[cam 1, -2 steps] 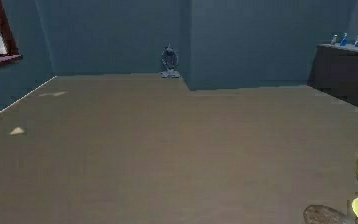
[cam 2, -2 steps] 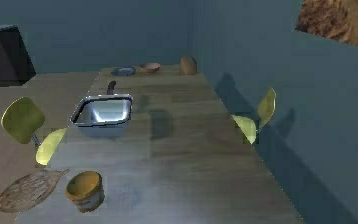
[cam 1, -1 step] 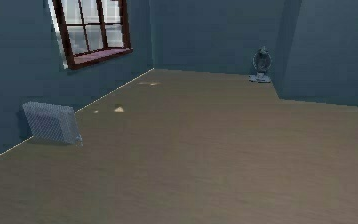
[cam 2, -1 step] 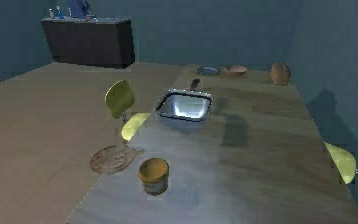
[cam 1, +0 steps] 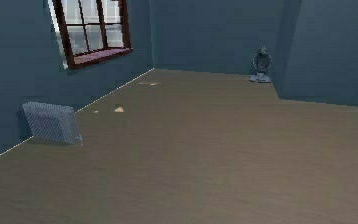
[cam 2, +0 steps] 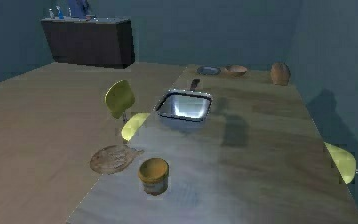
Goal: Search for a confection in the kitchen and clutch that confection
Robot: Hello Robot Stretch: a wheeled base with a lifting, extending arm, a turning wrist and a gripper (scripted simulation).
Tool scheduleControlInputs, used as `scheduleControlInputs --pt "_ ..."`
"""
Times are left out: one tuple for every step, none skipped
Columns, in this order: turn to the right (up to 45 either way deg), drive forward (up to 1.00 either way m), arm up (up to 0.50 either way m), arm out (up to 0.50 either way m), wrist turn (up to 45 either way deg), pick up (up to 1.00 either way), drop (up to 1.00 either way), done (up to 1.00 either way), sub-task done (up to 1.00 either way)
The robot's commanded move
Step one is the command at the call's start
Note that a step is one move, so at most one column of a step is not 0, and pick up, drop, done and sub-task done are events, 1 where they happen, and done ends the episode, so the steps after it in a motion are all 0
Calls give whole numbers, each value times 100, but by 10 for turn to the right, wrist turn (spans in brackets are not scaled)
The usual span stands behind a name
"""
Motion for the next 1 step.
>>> scheduleControlInputs --pt "0 0 38 0 0 0 0 0 0"
